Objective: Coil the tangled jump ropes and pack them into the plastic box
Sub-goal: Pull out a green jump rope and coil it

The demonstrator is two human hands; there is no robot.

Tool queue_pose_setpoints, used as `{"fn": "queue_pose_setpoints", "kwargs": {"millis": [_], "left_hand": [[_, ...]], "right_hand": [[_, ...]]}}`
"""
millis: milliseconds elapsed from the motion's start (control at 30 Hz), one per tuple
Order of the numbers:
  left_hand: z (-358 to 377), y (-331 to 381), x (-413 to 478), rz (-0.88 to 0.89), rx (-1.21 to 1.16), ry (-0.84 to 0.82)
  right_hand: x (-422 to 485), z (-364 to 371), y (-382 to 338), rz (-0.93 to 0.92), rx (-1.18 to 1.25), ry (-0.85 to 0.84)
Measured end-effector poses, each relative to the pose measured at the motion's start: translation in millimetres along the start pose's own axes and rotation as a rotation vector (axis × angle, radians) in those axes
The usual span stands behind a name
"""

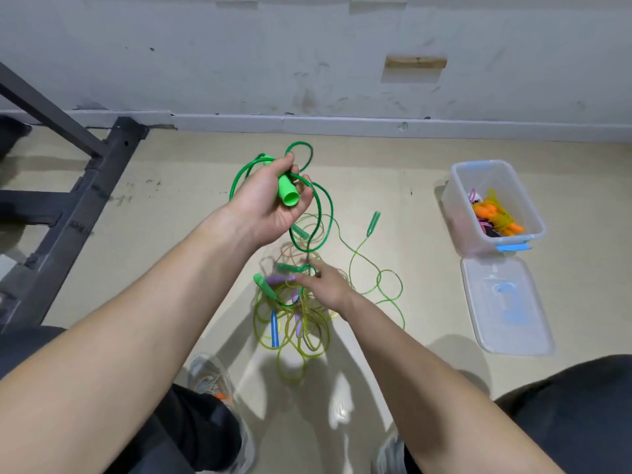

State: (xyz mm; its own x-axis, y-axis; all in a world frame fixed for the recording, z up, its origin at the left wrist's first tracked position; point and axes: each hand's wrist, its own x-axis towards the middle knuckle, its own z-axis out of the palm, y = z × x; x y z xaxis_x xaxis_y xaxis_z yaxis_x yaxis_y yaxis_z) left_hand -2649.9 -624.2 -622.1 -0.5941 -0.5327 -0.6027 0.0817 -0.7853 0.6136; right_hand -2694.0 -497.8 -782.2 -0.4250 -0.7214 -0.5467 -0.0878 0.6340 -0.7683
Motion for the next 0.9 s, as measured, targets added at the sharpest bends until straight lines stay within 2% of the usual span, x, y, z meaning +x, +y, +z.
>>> {"fn": "queue_pose_setpoints", "kwargs": {"millis": [100,167,233,300,367,433,567,633,700,767,800,900], "left_hand": [[-9.0,0.7,9.7,0.078,0.083,0.044],[-22.8,-0.8,23.5,0.202,0.262,0.121],[-43.6,-9.3,39.9,0.316,0.475,0.186],[-67.0,-24.2,50.4,0.338,0.647,0.207],[-89.4,-44.3,57.5,0.359,0.850,0.172],[-102.9,-67.4,57.6,0.344,0.994,0.060],[-94.2,-108.8,43.9,0.157,1.045,-0.185],[-84.6,-126.7,39.6,0.189,1.056,-0.254],[-77.8,-136.0,40.1,0.308,1.031,-0.203],[-70.9,-135.1,42.3,0.440,1.051,-0.131],[-67.8,-134.1,45.2,0.473,1.031,-0.147],[-46.7,-127.2,44.3,0.385,0.910,-0.180]], "right_hand": [[6.4,5.1,5.8,-0.051,-0.245,0.015],[0.8,0.1,7.9,-0.035,-0.235,0.037],[-10.6,-13.7,-1.6,-0.027,-0.009,-0.006],[-24.7,-35.8,-24.7,-0.029,0.281,-0.035],[-33.4,-62.2,-49.7,-0.044,0.513,-0.003],[-36.8,-87.0,-72.0,-0.065,0.722,0.017],[-32.0,-121.8,-108.7,-0.054,1.076,0.136],[-27.9,-135.7,-123.0,-0.055,1.233,0.178],[-25.1,-146.2,-133.0,-0.056,1.338,0.191],[-26.3,-151.6,-140.1,-0.053,1.359,0.193],[-28.0,-152.8,-143.8,-0.052,1.354,0.182],[-33.6,-152.9,-153.6,-0.051,1.352,0.148]]}}
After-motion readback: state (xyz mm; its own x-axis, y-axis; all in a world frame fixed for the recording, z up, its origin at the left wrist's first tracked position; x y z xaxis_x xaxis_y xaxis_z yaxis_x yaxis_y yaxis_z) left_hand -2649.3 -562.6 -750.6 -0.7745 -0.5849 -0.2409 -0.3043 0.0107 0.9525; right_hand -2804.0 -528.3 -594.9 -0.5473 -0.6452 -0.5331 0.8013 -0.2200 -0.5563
